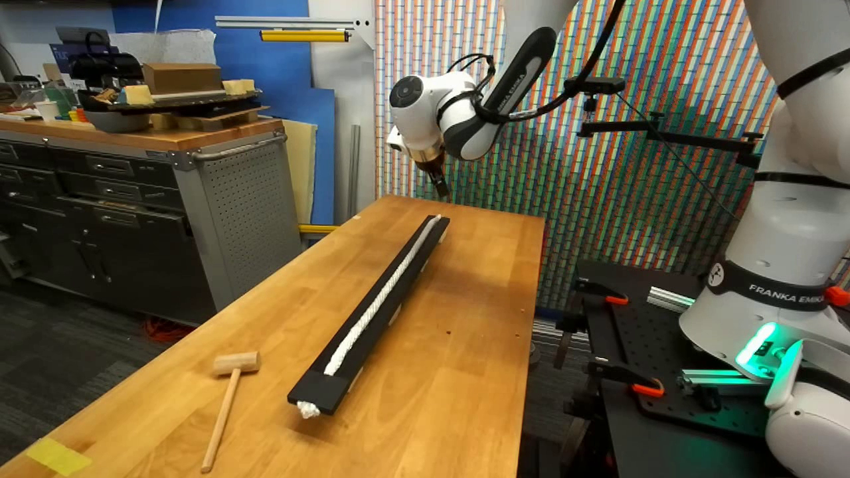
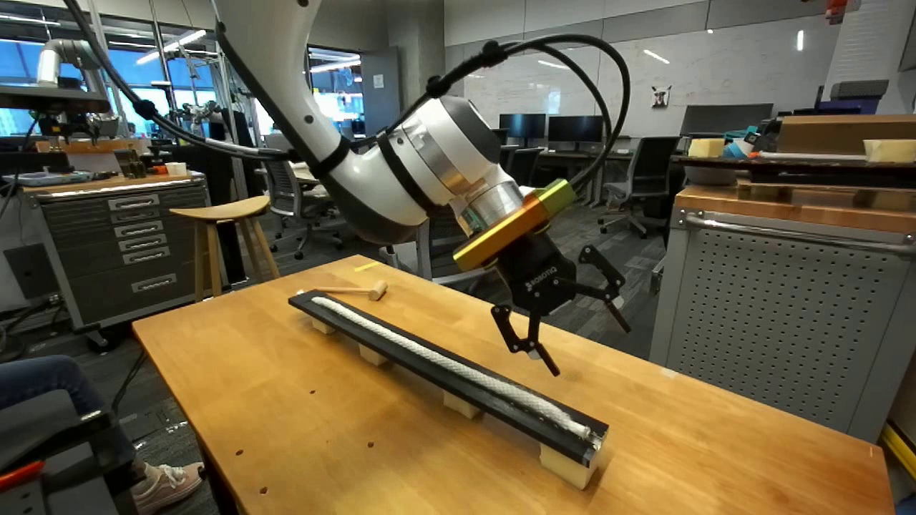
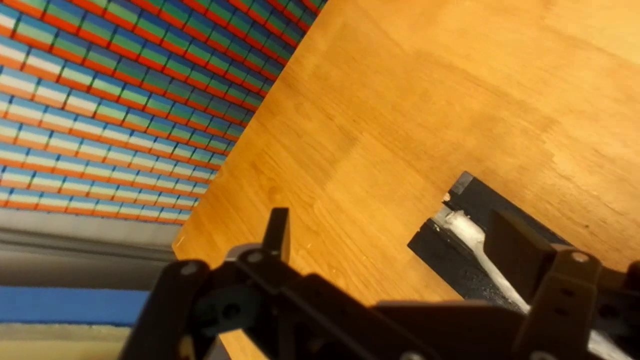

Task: Pull the white rope along the length of the groove

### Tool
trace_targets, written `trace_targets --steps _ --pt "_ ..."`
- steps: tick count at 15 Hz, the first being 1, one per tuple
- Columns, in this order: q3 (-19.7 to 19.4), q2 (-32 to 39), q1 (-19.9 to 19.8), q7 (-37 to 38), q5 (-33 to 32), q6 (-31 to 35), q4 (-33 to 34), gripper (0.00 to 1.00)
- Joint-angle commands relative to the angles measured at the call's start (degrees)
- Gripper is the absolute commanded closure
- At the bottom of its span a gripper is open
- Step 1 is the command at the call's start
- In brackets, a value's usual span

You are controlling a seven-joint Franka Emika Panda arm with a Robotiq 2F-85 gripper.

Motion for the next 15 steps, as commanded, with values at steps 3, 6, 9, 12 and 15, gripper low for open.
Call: trace_targets --steps 3,6,9,12,15 --pt "2.01 -1.40 1.51 4.01 13.88 -12.54 4.55 0.00" --pt "2.66 -1.20 2.11 5.43 22.78 -17.75 7.40 0.00" --pt "3.37 -1.27 2.19 5.33 32.83 -21.83 10.07 0.00" --pt "3.43 -1.05 2.17 6.17 42.41 -25.07 13.17 0.00" --pt "2.40 -0.89 2.83 5.56 44.15 -23.80 12.38 0.00"
